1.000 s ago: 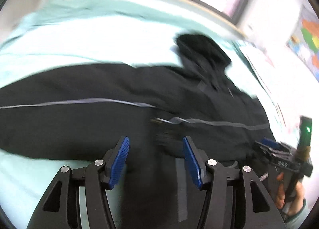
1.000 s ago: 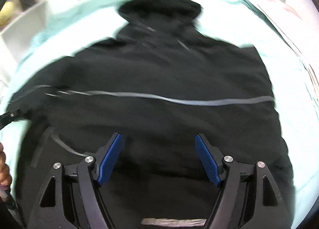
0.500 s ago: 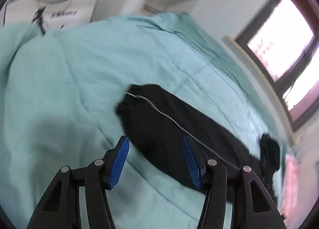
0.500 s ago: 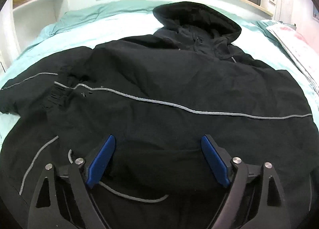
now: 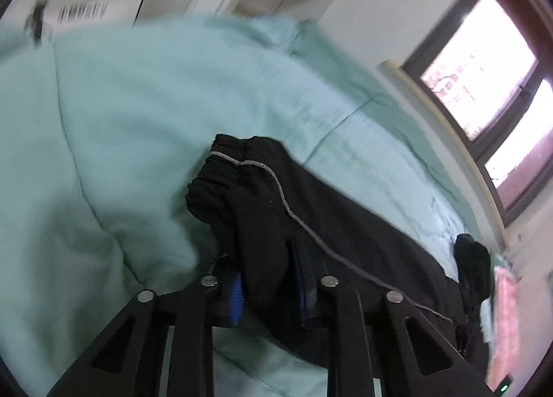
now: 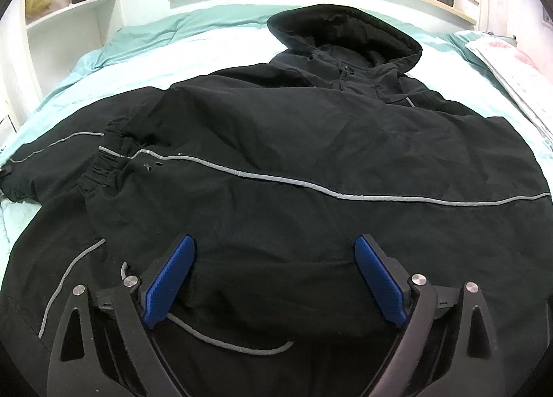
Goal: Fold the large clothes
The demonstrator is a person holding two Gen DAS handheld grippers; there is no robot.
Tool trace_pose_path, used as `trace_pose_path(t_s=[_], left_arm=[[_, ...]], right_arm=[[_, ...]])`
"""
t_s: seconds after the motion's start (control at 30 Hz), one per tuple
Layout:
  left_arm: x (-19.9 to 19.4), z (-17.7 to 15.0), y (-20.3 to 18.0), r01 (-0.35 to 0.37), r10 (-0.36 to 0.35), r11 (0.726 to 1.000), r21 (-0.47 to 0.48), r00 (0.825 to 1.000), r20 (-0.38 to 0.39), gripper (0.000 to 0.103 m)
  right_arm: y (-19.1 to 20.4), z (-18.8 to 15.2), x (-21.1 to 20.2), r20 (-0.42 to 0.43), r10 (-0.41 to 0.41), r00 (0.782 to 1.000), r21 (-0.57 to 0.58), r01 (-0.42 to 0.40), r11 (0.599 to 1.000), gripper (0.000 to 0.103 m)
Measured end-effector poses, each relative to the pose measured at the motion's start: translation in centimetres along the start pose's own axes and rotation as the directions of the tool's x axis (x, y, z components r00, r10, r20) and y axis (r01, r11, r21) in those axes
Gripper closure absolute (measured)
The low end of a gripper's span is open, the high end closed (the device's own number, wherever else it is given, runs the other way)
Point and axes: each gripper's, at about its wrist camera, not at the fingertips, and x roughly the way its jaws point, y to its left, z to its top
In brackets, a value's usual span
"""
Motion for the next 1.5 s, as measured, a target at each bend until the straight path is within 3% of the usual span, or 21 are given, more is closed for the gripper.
trace_pose_path(t_s=[0.17,0.3,0.4,0.53,0.6,0.7,0.83,1.0,1.03,1.1,1.13,1.23,1.3,1.37,1.5], left_arm=[[-3.9,0.1,-7.3,0.089,-0.103,0.983,0.161,0.991,0.083,0.085],[-5.8,-1.8,-15.6,0.141,-0.18,0.93,0.339,0.98,0.085,0.085],[-5.7,-4.2,-21.7,0.167,-0.211,0.88,0.444,0.976,0.052,0.085],[-4.5,-8.6,-28.3,0.245,-0.26,0.803,0.544,0.964,-0.05,0.085],[-3.6,-11.8,-31.4,0.271,-0.254,0.756,0.595,0.961,-0.114,0.085],[-1.0,-15.0,-34.1,0.295,-0.222,0.716,0.633,0.955,-0.195,0.085],[2.8,-18.6,-35.4,0.307,-0.164,0.721,0.622,0.947,-0.277,0.085],[5.9,-21.3,-34.6,0.32,-0.112,0.702,0.636,0.932,-0.346,0.08],[6.3,-21.6,-34.6,0.34,-0.114,0.703,0.625,0.921,-0.372,0.077],[6.4,-21.5,-34.1,0.428,-0.17,0.704,0.567,0.876,-0.451,0.044],[6.0,-21.2,-33.9,0.478,-0.21,0.699,0.532,0.848,-0.486,0.038],[4.1,-20.9,-33.6,0.527,-0.257,0.673,0.519,0.825,-0.503,0.033],[2.6,-20.5,-33.0,0.543,-0.284,0.657,0.522,0.821,-0.496,0.033],[1.0,-19.6,-32.1,0.552,-0.317,0.651,0.522,0.822,-0.473,0.033],[-0.5,-17.6,-30.8,0.55,-0.345,0.667,0.503,0.826,-0.446,0.033]], right_arm=[[0.1,-0.1,0.0,0.004,0.003,1.0,0.003,-0.003,1.0,0.007],[0.1,-0.1,-0.1,0.006,0.009,1.0,0.006,-0.009,1.0,0.007],[0.0,-0.1,-0.1,0.011,0.022,1.0,0.013,-0.022,1.0,0.006],[-0.3,-0.2,-0.2,0.02,0.051,0.998,0.026,-0.052,0.998,0.004],[-0.4,-0.2,-0.2,0.023,0.06,0.998,0.028,-0.061,0.998,0.004],[-0.5,-0.2,-0.3,0.03,0.074,0.997,0.035,-0.075,0.997,0.003],[-0.7,-0.2,-0.4,0.037,0.09,0.995,0.044,-0.092,0.995,0.003],[-0.8,-0.2,-0.4,0.04,0.098,0.994,0.047,-0.1,0.994,0.002],[-0.7,-0.2,-0.3,0.04,0.096,0.995,0.046,-0.098,0.994,0.002],[-0.6,-0.1,-0.3,0.036,0.092,0.995,0.043,-0.093,0.995,0.002],[-0.5,-0.1,-0.3,0.034,0.09,0.995,0.042,-0.091,0.995,0.002],[-0.4,0.0,-0.4,0.011,0.079,0.997,0.04,-0.079,0.996,0.002],[-0.4,0.4,-0.9,-0.019,0.088,0.996,0.042,-0.087,0.995,0.002],[-0.2,1.1,-1.9,-0.03,0.16,0.987,0.06,-0.158,0.986,0.002],[1.3,4.0,-4.0,-0.003,0.282,0.959,0.09,-0.28,0.956,0.002]])
